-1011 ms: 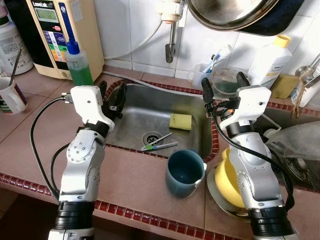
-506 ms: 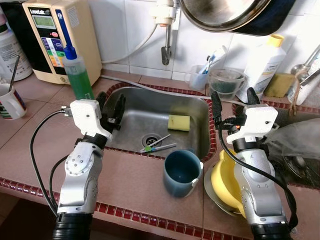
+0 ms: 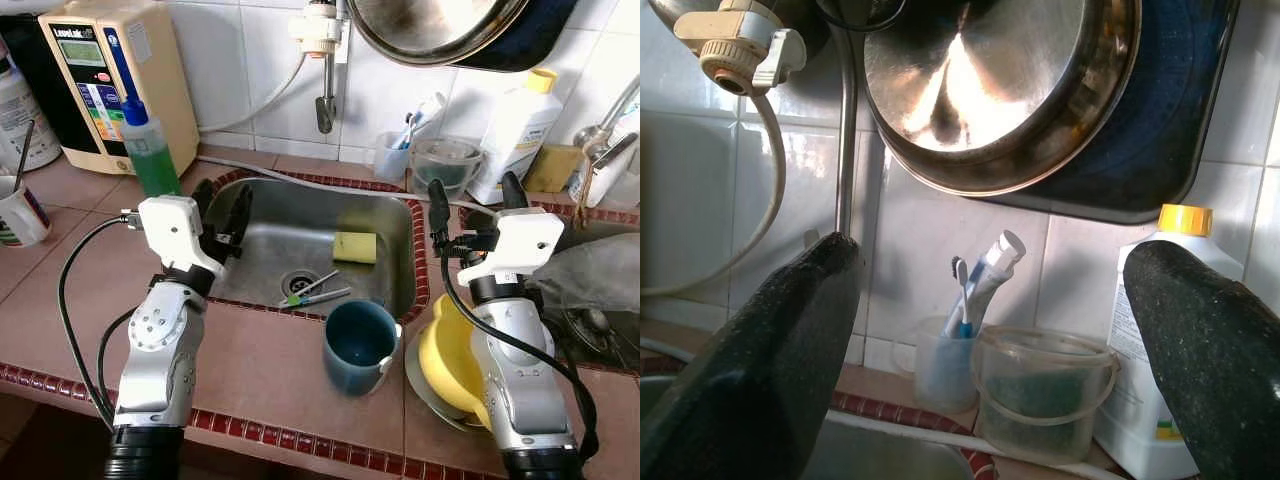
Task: Kitchen organization
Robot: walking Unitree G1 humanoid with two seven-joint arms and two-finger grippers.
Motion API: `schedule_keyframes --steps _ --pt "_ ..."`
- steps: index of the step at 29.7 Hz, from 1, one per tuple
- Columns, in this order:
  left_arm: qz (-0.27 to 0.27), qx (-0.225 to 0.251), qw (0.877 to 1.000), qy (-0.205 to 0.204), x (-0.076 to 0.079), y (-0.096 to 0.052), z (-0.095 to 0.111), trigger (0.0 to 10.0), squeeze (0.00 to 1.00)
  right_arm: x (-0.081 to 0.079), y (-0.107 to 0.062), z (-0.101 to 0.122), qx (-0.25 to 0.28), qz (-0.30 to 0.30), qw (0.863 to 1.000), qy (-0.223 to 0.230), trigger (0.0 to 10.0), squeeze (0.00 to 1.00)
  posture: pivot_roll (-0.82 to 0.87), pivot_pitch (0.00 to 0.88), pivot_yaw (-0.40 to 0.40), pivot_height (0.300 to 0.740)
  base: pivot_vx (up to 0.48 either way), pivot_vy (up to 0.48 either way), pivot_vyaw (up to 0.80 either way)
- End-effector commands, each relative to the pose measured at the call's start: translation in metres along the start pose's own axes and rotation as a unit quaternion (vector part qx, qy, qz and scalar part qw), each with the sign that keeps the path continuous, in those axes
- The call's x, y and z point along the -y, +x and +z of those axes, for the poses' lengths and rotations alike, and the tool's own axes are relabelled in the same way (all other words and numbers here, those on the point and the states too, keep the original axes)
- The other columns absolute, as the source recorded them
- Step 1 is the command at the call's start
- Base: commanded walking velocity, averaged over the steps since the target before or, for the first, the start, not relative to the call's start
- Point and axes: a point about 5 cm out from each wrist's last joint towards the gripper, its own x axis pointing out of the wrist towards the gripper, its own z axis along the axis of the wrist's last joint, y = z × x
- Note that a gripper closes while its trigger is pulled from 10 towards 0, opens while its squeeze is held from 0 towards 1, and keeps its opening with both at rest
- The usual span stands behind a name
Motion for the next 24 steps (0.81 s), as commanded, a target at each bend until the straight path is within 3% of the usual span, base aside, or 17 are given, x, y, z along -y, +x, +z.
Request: schedule_keyframes --steps 1,24 --pt "-0.012 0.016 1.000 0.002 0.002 0.001 0.006 10.0 0.00 0.002 0.002 0.009 0.020 -0.006 1.000 -0.001 10.0 0.00 -0.09 0.000 0.046 0.740 0.000 -0.319 0.00" --pt "-0.017 0.020 1.000 -0.008 0.003 0.001 0.008 10.0 0.00 0.000 0.010 0.028 0.060 0.000 0.998 0.015 10.0 0.00 -0.09 0.000 0.036 0.740 0.000 -0.361 0.00"
